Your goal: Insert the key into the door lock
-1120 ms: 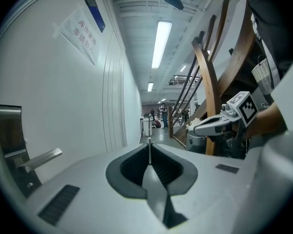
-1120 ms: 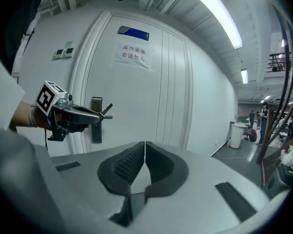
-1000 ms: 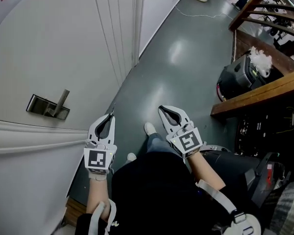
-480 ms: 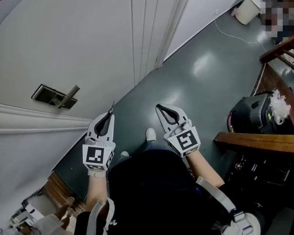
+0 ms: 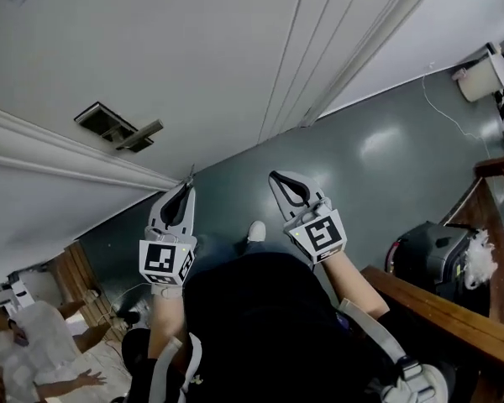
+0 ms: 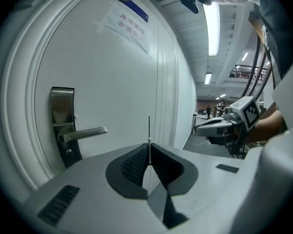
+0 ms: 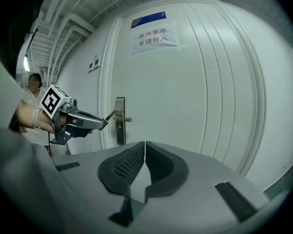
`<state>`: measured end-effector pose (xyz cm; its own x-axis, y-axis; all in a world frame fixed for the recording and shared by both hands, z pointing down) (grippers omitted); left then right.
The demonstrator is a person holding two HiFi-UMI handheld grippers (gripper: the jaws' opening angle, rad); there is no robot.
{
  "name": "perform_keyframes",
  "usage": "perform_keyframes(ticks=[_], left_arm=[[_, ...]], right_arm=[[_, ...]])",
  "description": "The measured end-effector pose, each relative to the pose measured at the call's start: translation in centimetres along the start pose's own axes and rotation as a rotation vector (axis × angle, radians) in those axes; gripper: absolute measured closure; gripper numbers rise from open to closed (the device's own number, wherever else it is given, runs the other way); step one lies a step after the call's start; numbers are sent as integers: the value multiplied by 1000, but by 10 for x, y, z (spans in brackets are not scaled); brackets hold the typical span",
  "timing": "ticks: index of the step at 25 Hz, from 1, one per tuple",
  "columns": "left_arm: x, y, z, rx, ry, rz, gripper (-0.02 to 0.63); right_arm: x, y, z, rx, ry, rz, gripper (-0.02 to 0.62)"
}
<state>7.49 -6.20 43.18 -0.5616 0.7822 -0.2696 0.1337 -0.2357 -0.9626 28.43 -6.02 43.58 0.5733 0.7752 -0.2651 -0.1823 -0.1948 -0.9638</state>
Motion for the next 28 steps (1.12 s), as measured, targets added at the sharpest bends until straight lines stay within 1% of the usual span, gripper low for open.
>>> perform_keyframes(ticks=[4, 7, 11, 13, 16, 20, 24, 28], left_arm=[[14, -8, 17, 48, 67, 2, 580], [26, -12, 31, 103, 109, -12, 581], [41, -21, 54, 189, 141, -43, 580], [48, -27, 68, 218, 151, -55, 581], [59, -38, 88, 242, 160, -59, 581], [66, -55, 111, 284, 165, -60, 581], [69, -69, 131, 340, 146, -68, 581], [70, -83, 150, 408, 118, -75, 581]], right_arm=[[-25, 9, 9, 21, 75, -1, 577], [-42, 18, 23, 40, 130, 0, 577], [-63, 31, 41, 62, 167, 26, 577], [-76, 35, 52, 65, 178, 35, 577], [-95, 37, 69, 75, 205, 27, 577], [-116, 43, 83, 111, 215, 39, 577], [-133, 48, 93, 127, 209, 42, 577], [-146, 48, 103, 121, 199, 60, 577]])
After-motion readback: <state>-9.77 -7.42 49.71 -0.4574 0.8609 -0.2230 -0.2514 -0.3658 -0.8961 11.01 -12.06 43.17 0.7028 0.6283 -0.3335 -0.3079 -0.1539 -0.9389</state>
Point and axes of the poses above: the fingertips, and each gripper's own axes: x backward along the fingers, z to its left, y out of its top, the point moved 4 cm from there along x, backward along the fingers, and after that the axes turned 1 degree about -y, right-handed, at the moved point
